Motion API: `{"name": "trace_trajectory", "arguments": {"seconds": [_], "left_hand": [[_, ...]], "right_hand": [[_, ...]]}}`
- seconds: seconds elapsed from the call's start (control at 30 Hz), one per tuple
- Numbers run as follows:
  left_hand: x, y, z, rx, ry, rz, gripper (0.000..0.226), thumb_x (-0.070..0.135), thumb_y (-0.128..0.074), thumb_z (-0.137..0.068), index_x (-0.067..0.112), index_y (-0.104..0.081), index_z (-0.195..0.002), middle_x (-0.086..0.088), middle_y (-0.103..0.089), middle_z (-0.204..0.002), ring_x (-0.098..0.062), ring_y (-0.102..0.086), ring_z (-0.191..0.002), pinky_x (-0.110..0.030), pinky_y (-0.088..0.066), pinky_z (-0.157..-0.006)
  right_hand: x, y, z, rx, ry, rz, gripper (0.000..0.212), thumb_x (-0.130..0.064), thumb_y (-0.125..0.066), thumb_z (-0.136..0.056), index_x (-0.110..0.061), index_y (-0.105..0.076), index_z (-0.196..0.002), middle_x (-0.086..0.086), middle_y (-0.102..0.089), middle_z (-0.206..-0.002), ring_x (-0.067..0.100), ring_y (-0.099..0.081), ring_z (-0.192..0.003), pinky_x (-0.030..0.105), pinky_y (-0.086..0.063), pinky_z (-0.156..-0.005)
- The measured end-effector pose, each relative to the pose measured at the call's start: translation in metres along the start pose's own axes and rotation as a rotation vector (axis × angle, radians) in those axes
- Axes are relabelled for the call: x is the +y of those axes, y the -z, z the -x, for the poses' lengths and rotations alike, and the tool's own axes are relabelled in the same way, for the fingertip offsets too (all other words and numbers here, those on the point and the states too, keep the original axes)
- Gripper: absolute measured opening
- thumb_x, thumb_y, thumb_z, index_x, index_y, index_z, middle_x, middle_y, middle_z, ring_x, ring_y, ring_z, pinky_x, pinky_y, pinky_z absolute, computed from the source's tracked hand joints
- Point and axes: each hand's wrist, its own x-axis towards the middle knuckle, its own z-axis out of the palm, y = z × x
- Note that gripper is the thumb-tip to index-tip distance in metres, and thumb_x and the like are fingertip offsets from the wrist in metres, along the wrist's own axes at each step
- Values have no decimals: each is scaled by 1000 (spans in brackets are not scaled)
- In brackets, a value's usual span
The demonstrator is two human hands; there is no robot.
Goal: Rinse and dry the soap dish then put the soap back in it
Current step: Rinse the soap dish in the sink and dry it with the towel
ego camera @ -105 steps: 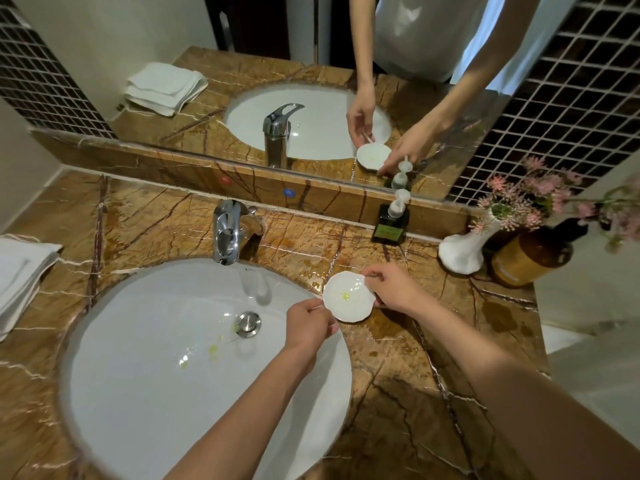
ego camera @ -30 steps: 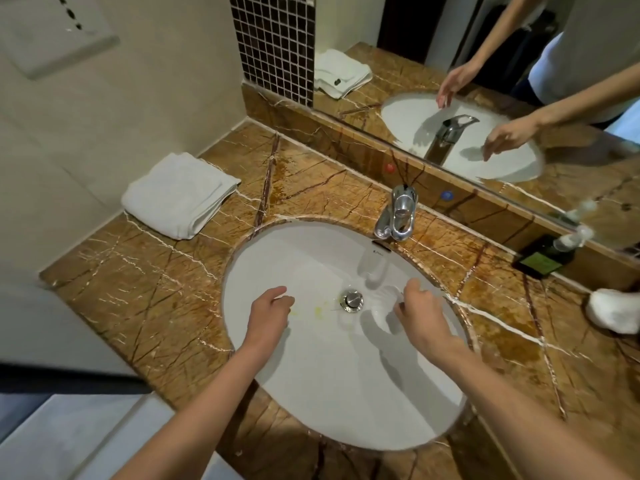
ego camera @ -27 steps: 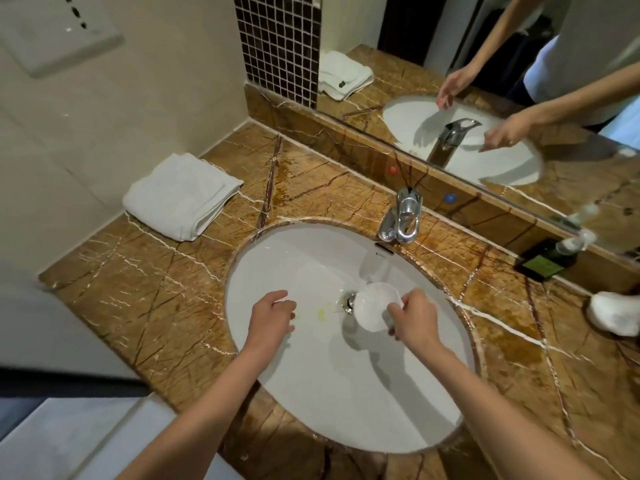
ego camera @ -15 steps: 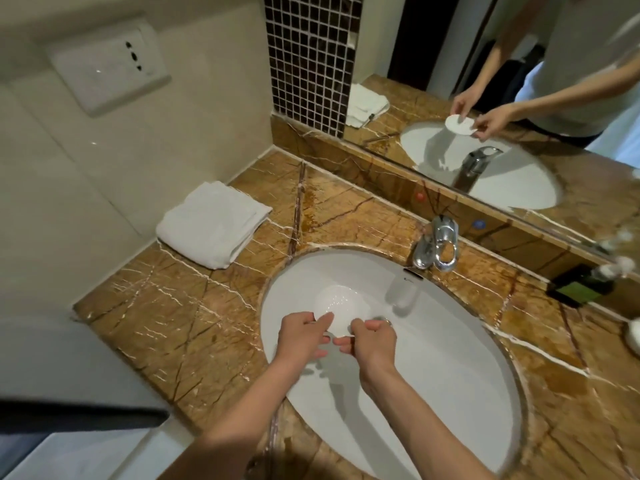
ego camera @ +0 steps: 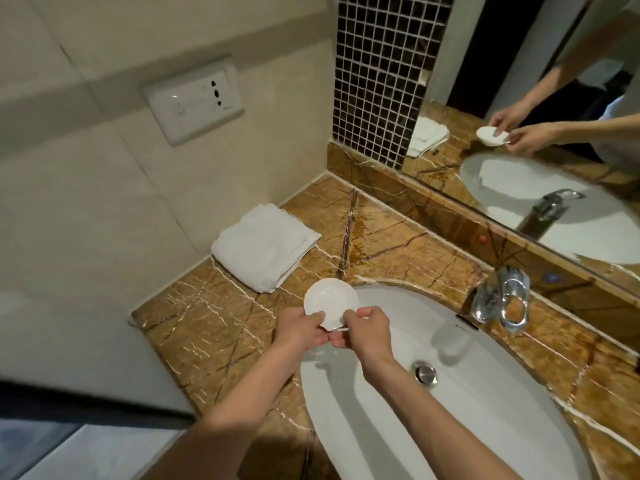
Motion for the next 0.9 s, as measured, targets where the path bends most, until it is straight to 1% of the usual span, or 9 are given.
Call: {"name": "trace_trajectory", "arguments": {"seconds": [0.1, 0.27, 0.4, 0.47, 0.53, 0.63, 0.7, 0.8, 0.9], "left_hand": [[8, 9, -9, 0, -18, -13, 20, -5, -54, -87, -11, -59, -107, -31, -65, -100, -42, -66, -85, -35, -58, -61], [23, 23, -33, -46, -29, -72, 19, 2, -55, -89, -3, -60, -108, -28, -67, -98, -37, -68, -77, -33, -60, -58], [45, 33, -62, -79, -79, -231, 27, 17, -55, -91, -2, -57, -110, -29, -67, -96, -29, -70, -61, -42, -60, -54], [59, 39, -79, -61, -153, -321, 36, 23, -55, -90, 5, -52, -121, -26, -66, -95, -31, -68, -60, -41, -59, -51], [71, 47, -95, 9, -340, -532, 39, 27, -54, -90, 12, -52, -125, -22, -68, -98, -30, -69, -66, -39, -58, -60], [84, 53, -120, 109, -667, -962, 37, 30, -50, -92, 14, -56, -125, -11, -64, -119, -26, -61, -104, -32, -46, -88], [92, 49, -135, 124, -753, -1153, 37, 32, -48, -94, 14, -55, -126, -10, -58, -125, -27, -55, -110, -35, -43, -91], [99, 38, -153, 176, -807, -1447, 34, 36, -48, -92, 12, -58, -115, -12, -56, -116, -29, -53, -103, -40, -43, -86], [98, 33, -162, 227, -831, -1438, 34, 35, -48, -93, 13, -59, -116, -11, -58, -116, -27, -53, -103, -39, -43, -87]], "right_hand": [[-11, -10, -8, -49, -2, 40, 8, -10, -51, -87, -13, -46, -93, 12, -69, -61, 28, -68, -48, 37, -58, -56], [-21, -32, -24, -98, 13, 75, 22, -3, -47, -89, -1, -54, -110, 24, -69, -82, 20, -62, -42, 28, -48, -43], [-29, -47, -40, -32, 24, 31, 12, -1, -48, -90, -5, -54, -100, 14, -68, -62, 17, -60, -39, 28, -49, -45], [-36, -53, -50, 21, 34, 6, 15, -2, -48, -90, -7, -53, -102, 10, -67, -57, 19, -59, -41, 30, -50, -49], [-44, -57, -59, 73, 34, 4, 18, -3, -47, -91, -8, -51, -108, 12, -67, -62, 19, -58, -43, 31, -50, -49], [-53, -61, -72, 155, 34, 15, 21, -4, -46, -92, -6, -51, -113, 15, -66, -69, 15, -56, -39, 25, -46, -40], [-58, -64, -82, 205, 42, 15, 23, -4, -47, -91, -2, -53, -113, 14, -65, -70, 18, -59, -43, 26, -48, -39], [-62, -67, -97, 231, 43, 26, 24, -4, -48, -90, -2, -54, -113, 20, -68, -80, 18, -60, -44, 25, -49, -40], [-61, -72, -110, 225, 54, 47, 22, -5, -48, -90, -5, -54, -111, 17, -68, -75, 19, -62, -45, 32, -55, -48]]}}
